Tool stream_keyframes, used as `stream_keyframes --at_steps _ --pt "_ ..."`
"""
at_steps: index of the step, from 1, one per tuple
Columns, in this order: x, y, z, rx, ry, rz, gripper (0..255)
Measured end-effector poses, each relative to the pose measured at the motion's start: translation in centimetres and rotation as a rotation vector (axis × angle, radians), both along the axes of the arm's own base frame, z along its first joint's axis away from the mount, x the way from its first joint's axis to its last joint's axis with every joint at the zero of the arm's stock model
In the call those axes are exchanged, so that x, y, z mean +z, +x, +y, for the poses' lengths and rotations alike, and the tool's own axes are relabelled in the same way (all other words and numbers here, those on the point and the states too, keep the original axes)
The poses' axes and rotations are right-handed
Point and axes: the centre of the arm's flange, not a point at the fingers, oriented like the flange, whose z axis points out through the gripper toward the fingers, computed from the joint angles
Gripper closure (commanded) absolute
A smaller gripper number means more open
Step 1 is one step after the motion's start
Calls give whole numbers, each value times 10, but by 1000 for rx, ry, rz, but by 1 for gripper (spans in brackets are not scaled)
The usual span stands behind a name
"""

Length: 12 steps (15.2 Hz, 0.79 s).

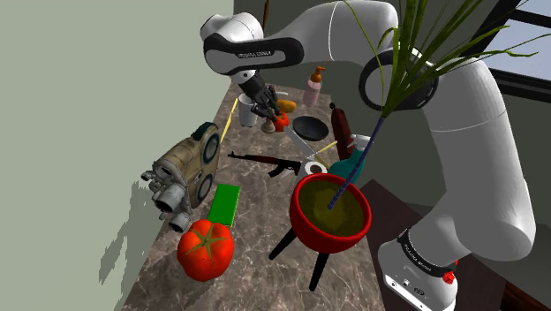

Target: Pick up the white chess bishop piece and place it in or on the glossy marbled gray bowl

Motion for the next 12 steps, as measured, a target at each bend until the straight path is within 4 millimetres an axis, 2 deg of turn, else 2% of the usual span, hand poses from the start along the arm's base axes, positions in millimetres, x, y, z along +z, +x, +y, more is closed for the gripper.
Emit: stream_keyframes --at_steps 4,7,12 --pt "17 0 -6 0 0 0 255" --pt "24 -2 -39 -1 -1 0 255" --pt "31 -11 -106 -1 -1 0 255"
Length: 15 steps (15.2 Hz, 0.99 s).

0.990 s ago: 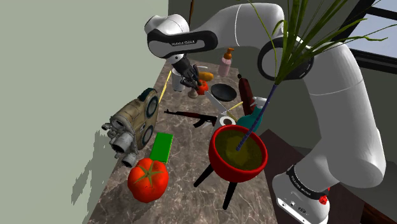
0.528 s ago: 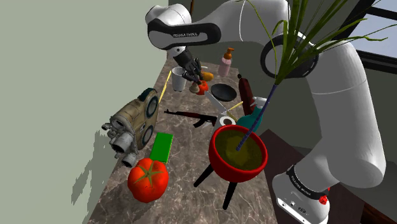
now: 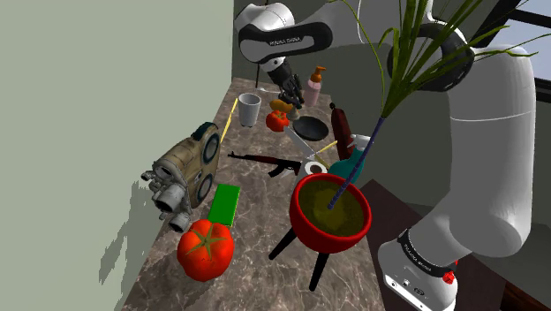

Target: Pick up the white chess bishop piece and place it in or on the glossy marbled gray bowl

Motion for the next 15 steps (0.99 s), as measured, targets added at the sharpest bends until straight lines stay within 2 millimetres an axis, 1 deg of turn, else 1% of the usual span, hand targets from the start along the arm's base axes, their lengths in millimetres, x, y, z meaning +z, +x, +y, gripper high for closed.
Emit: stream_keyframes --at_steps 2,6,7,8,10,12,15 --pt "1 1 -27 0 0 0 255" --pt "4 -11 -76 0 0 0 255" --pt "7 -9 -91 0 0 0 255" --pt "9 -13 -103 0 0 0 255" --pt "11 -13 -124 0 0 0 255" --pt "4 -15 -132 0 0 0 255" --pt "-9 -15 -134 1 0 0 255"
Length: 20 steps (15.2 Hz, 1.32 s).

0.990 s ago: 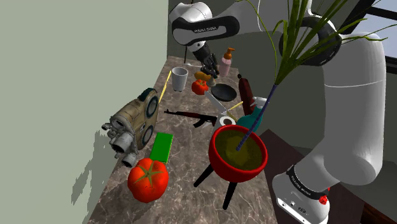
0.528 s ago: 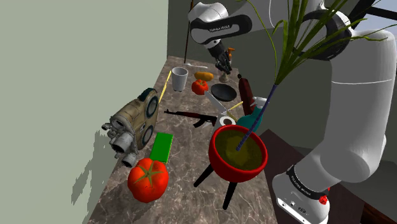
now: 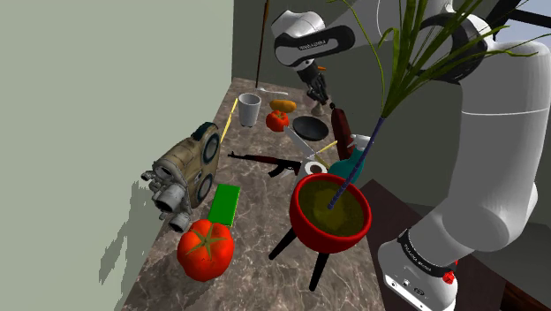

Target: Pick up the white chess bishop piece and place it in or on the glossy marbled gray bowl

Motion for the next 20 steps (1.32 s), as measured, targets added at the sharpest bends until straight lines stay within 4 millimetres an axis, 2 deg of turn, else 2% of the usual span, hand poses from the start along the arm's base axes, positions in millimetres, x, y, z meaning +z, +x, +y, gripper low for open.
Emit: stream_keyframes --at_steps 12,19,20 --pt "-64 0 -2 0 0 0 255" --pt "-71 0 -1 0 0 0 255" --pt "-71 0 -1 0 0 0 0"
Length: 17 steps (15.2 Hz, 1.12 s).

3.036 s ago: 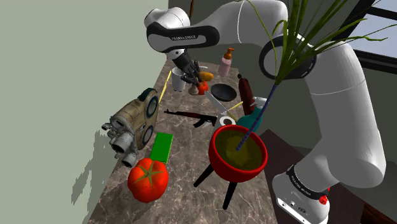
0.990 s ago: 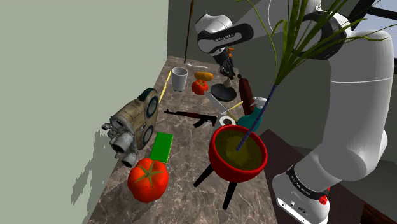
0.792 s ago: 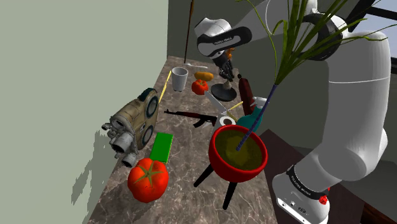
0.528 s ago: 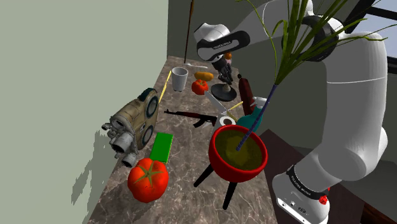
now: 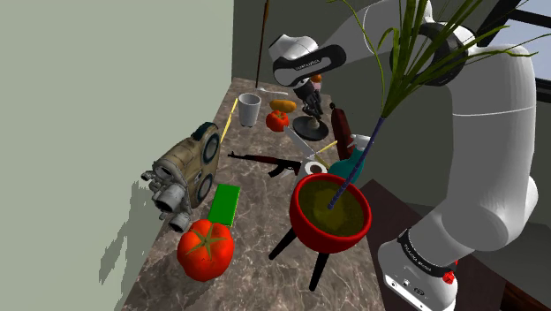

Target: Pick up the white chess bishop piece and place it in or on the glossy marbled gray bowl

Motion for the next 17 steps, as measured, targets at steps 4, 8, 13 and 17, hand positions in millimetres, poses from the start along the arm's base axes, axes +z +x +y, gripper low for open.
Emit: stream_keyframes --at_steps 4,8,13,17 --pt "0 0 0 0 0 0 0" --pt "11 7 8 0 0 0 0" --pt "36 24 23 0 0 -1 0" --pt "36 25 24 0 0 0 0"
